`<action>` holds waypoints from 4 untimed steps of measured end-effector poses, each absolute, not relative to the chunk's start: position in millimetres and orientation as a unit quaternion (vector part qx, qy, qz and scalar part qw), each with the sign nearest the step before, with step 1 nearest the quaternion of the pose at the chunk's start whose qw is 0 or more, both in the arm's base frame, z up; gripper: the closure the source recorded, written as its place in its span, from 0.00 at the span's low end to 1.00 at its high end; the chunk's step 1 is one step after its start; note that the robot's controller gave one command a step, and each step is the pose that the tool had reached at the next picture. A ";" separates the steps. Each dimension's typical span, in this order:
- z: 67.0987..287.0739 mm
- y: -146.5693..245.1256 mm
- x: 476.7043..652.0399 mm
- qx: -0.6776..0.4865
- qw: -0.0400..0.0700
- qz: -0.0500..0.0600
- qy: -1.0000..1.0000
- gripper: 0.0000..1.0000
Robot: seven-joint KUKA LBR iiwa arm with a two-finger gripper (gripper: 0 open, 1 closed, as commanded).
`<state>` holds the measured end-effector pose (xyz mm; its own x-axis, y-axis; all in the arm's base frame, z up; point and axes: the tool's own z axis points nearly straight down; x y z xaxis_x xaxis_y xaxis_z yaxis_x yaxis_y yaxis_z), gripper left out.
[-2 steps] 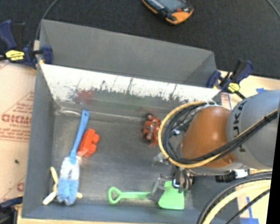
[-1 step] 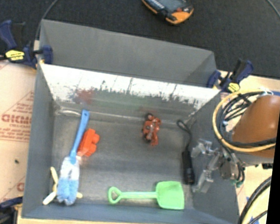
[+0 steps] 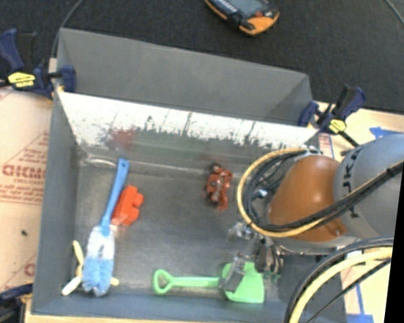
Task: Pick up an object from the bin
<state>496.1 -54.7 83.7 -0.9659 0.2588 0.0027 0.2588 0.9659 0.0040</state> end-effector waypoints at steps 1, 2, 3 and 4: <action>88.5 -117.0 477.4 -0.166 -0.020 0.005 -0.986 0.00; 74.7 -60.1 491.9 -0.132 -0.009 -0.002 -0.991 1.00; 74.7 -60.1 491.9 -0.131 -0.009 -0.002 -0.991 1.00; 127.7 -58.8 495.3 -0.127 -0.013 -0.002 -0.992 1.00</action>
Offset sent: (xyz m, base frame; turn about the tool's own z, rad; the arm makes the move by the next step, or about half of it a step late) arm -0.0057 -0.0053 -0.0097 0.0053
